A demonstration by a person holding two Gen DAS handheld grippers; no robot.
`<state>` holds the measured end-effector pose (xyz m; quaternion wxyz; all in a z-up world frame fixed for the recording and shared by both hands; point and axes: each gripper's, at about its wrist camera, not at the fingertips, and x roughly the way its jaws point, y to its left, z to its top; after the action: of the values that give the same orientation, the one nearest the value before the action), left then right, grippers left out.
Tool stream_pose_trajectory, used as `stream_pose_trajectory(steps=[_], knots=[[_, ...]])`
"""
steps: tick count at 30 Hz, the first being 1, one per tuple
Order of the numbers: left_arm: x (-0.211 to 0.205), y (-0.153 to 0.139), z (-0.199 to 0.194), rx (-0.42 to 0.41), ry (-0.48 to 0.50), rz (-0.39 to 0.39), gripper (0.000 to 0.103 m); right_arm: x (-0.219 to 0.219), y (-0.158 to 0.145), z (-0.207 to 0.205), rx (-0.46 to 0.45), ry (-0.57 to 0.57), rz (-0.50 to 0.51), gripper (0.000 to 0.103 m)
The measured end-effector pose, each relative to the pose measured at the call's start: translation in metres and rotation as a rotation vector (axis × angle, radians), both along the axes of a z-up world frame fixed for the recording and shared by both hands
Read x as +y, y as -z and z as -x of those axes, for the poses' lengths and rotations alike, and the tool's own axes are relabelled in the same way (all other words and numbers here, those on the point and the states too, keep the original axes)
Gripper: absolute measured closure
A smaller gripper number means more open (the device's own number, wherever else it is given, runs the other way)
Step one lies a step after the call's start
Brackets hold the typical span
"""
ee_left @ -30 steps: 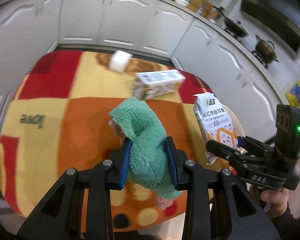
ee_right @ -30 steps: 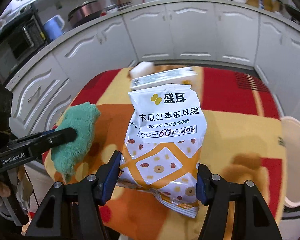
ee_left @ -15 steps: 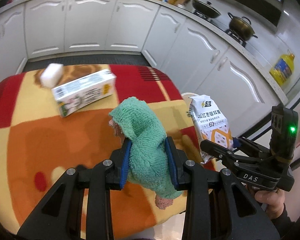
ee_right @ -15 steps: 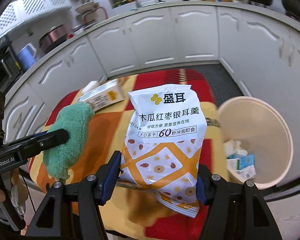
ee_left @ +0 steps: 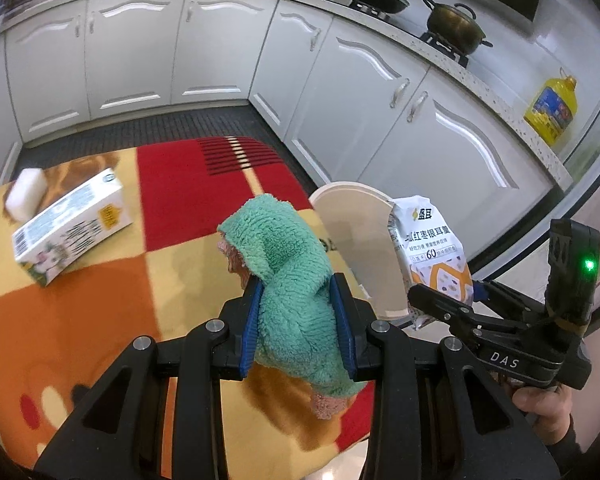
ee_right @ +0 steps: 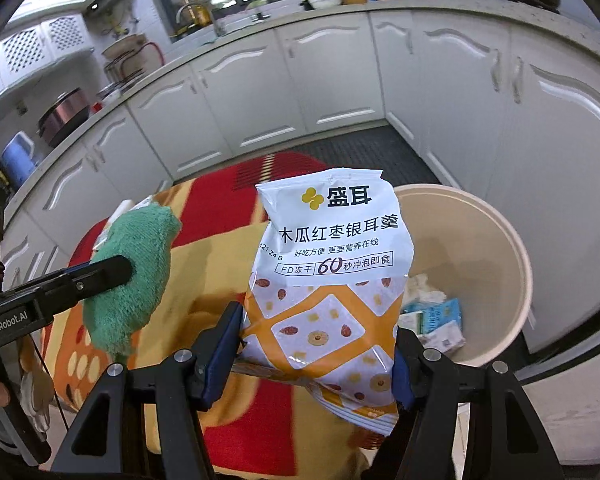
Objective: Collect trash
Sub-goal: 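Carry the towel and snack bag over the white bin and open both grippers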
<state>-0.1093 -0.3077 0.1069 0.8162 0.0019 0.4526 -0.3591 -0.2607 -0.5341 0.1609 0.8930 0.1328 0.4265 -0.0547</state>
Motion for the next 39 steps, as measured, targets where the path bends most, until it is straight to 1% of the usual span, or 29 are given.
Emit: stream_pose_trajectory(steps=[9,15,22,32,39], knots=[[-0.036,0.008,-0.006,0.012,0.037,-0.008,0.072,-0.031,0.006,0.002,0.017,0.062,-0.002,0.041],[-0.059,0.013,-0.011,0.027,0.065,0.004,0.072,-0.054,0.017,0.002,0.037,0.105,-0.019,0.041],[-0.093,0.023,-0.015,0.038,0.1,-0.007,0.072,-0.079,0.033,-0.002,0.07,0.152,-0.046,0.041],[-0.132,0.04,-0.022,0.055,0.13,-0.025,0.072,-0.105,0.054,-0.01,0.118,0.21,-0.063,0.041],[-0.147,0.053,-0.028,0.067,0.138,-0.033,0.072,-0.112,0.066,-0.019,0.153,0.228,-0.074,0.041]])
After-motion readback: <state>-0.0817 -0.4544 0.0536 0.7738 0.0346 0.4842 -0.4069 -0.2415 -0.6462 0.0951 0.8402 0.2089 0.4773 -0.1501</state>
